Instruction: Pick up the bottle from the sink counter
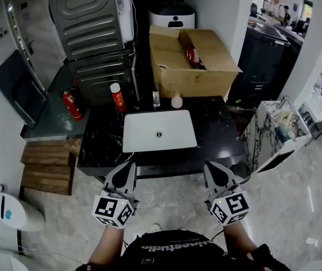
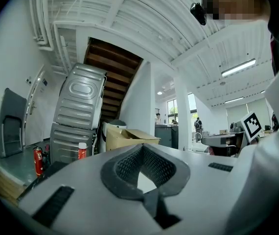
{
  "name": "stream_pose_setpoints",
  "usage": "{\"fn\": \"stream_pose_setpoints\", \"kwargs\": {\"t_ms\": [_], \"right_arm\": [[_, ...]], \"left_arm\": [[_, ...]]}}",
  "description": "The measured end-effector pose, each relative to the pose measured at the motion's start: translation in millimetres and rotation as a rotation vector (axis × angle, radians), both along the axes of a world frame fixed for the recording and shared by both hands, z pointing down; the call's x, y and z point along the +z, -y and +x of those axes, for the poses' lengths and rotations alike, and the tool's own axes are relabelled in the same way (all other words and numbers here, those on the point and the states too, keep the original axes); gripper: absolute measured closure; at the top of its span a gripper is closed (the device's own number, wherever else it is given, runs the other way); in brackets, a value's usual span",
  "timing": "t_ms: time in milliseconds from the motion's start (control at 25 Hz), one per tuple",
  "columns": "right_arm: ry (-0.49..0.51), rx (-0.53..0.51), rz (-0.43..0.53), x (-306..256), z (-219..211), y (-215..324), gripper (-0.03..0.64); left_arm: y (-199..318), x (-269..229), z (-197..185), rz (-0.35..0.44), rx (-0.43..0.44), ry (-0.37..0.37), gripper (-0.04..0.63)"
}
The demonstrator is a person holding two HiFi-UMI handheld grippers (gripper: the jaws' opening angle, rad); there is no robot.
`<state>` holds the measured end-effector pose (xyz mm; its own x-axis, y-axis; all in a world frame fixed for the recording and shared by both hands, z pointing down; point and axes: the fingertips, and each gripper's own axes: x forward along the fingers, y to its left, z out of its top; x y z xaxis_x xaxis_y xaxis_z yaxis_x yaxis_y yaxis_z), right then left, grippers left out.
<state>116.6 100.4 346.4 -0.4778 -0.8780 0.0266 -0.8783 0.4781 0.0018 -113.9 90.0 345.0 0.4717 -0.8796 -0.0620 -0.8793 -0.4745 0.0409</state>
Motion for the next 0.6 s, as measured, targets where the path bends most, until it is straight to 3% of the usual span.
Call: {"fn": "stream_pose_setpoints", "kwargs": {"t_ms": [600], "right_arm": [[0.032, -0.046, -0.020, 7, 17, -6, 0.578]], "left_arm": [[-14, 4, 16, -0.016, -0.036, 0.013, 0.581]]}}
